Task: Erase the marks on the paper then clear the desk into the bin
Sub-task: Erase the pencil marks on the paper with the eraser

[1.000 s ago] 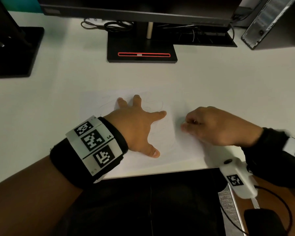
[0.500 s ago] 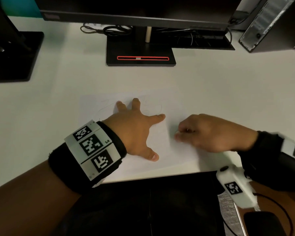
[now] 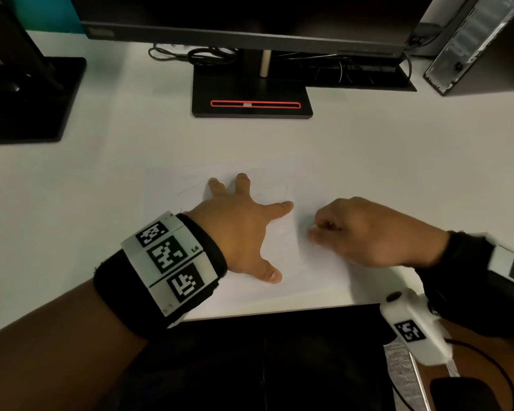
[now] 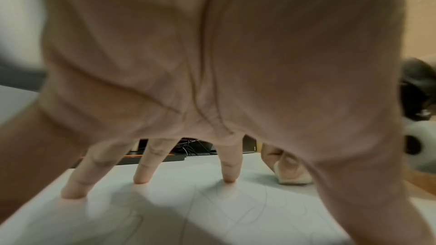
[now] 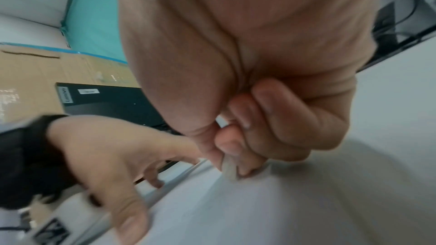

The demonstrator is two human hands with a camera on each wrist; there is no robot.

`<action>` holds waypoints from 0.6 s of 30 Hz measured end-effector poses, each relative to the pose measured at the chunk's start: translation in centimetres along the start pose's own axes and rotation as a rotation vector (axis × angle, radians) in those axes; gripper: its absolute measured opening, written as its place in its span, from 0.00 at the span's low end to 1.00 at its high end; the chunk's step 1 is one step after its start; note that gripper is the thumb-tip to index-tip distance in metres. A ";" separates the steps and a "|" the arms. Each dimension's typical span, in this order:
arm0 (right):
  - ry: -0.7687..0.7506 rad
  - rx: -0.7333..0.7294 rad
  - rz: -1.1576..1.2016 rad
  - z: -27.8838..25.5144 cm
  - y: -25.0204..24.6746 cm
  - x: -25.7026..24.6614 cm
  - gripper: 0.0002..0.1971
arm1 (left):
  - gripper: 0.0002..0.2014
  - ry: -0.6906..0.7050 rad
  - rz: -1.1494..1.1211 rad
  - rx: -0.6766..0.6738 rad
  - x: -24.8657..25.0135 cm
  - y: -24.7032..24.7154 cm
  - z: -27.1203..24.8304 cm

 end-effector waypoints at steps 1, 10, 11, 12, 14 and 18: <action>-0.015 -0.031 -0.002 -0.1 0.3 -0.2 0.22 | 0.56 0.000 0.000 0.001 0.0 0.0 0.0; -0.018 -0.025 -0.021 0.1 0.1 -0.7 0.22 | 0.56 0.008 -0.020 0.001 -0.1 0.2 0.1; -0.017 -0.045 -0.011 0.1 0.2 -0.6 0.22 | 0.56 0.009 -0.023 0.000 -0.2 0.2 0.0; 0.002 -0.038 0.000 0.4 -0.2 -0.3 0.22 | 0.56 0.009 -0.024 0.000 -0.2 0.2 0.1; 0.078 0.031 0.022 1.0 -1.3 0.5 0.23 | 0.56 0.010 -0.026 -0.001 -0.1 0.1 0.0; 0.026 0.042 -0.023 0.8 -0.7 -0.3 0.23 | 0.56 0.008 -0.039 -0.002 -0.1 0.2 0.0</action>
Point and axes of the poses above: each hand's wrist, its own z-axis towards the middle knuckle, its own y-axis out of the palm, x = y × z, the point moved 2 cm from there along z, towards the middle knuckle, and after that the axes turned 4 degrees about z, right-handed, at the moved point
